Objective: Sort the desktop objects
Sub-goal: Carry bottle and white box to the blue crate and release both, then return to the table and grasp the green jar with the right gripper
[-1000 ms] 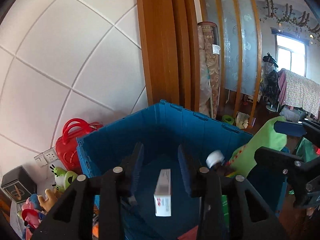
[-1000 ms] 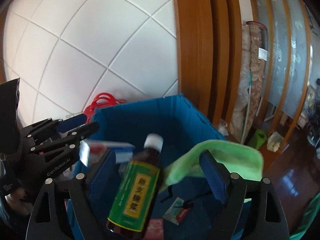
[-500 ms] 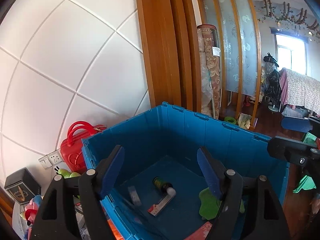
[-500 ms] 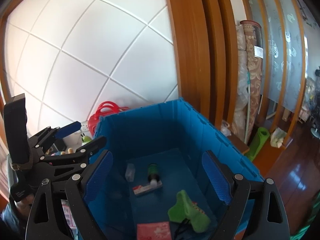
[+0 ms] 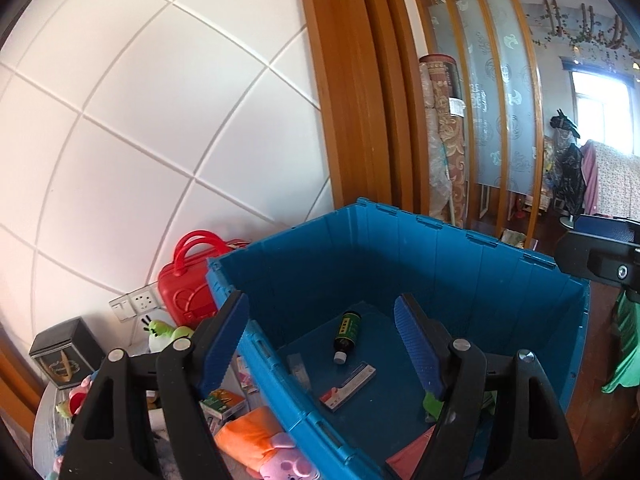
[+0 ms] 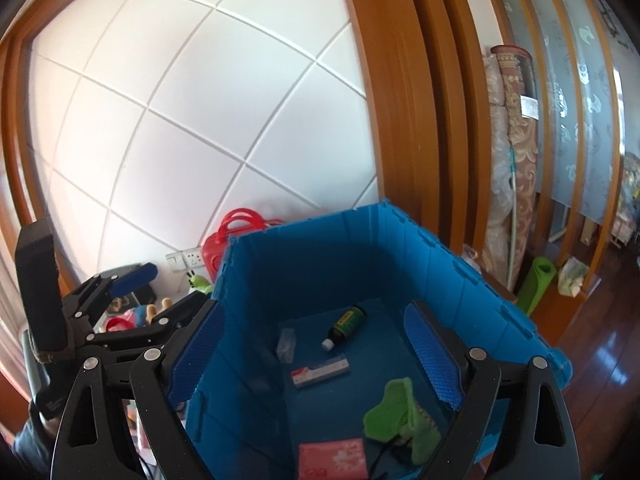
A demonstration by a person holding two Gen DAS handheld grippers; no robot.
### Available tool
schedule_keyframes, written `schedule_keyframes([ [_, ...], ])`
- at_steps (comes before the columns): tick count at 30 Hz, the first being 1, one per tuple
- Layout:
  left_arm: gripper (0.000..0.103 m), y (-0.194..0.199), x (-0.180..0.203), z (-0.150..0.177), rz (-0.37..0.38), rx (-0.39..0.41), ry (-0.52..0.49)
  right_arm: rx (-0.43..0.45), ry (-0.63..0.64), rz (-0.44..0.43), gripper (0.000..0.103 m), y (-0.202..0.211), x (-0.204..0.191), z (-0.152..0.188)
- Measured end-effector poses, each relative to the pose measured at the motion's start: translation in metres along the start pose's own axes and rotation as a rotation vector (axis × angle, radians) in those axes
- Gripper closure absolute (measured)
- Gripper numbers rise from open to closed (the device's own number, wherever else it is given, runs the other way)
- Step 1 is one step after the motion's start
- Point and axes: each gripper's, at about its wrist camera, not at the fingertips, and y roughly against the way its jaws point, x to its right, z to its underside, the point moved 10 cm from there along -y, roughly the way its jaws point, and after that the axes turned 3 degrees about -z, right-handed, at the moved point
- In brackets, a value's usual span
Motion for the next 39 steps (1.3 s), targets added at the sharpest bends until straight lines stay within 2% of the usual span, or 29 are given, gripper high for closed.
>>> schedule_keyframes([
  [10,0.028,0.047,-0.052,0.039,-0.077,0.028,0.041,0.013,0.032,-0.014,0.011,0.011,-0.05,0.02],
  [13,0.028,0.068,-0.079,0.06,-0.098,0.029,0.051,0.032,0.05,-0.017,0.011,0.019,-0.078,0.026],
  [18,0.028,0.115,-0.145,0.111,-0.18,0.027,0.053,0.044,0.08,-0.079,0.011,0.027,-0.143,0.046],
  [20,0.028,0.134,-0.174,0.136,-0.205,0.026,0.045,0.031,0.095,-0.1,0.011,0.024,-0.171,0.062],
  [24,0.028,0.158,-0.23,0.192,-0.309,-0.022,0.0,-0.019,0.116,-0.136,0.011,0.011,-0.223,0.101],
  [30,0.028,0.181,-0.284,0.28,-0.356,-0.126,0.065,-0.151,0.133,-0.218,0.011,-0.023,-0.284,0.181],
  [34,0.028,0.187,-0.289,0.342,-0.351,-0.213,0.118,-0.249,0.142,-0.239,0.011,-0.046,-0.297,0.232],
  [39,0.028,0.179,-0.259,0.406,-0.288,-0.308,0.168,-0.341,0.175,-0.253,0.011,-0.071,-0.294,0.279],
])
